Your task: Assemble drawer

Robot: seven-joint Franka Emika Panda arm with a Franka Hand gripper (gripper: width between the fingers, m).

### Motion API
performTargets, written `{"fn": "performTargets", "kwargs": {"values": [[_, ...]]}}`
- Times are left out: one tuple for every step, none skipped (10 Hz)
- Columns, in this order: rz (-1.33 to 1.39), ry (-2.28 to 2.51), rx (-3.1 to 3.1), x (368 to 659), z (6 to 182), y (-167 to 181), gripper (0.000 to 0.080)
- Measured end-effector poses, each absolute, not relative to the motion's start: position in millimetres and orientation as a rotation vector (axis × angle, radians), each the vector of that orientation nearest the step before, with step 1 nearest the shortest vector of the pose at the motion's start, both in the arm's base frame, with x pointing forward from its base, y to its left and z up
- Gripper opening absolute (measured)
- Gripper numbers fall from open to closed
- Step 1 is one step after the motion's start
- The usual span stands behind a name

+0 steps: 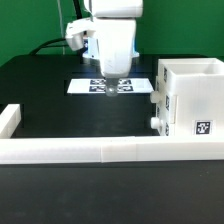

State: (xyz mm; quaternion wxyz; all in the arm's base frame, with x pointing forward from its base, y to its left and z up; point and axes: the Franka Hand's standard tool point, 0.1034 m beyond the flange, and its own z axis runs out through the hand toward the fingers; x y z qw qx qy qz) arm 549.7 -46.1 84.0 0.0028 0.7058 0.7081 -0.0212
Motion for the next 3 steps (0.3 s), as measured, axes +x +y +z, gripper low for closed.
{"fn": "performTargets", "kwargs": {"values": [[-0.072, 2.191, 2.233, 542.0, 88.7, -50.9, 0.0649], [-0.037, 2.177, 2.216, 539.8, 92.1, -57.0, 0.0649], [-0.04, 2.177, 2.22, 538.3, 90.6, -57.0, 0.0649]]}}
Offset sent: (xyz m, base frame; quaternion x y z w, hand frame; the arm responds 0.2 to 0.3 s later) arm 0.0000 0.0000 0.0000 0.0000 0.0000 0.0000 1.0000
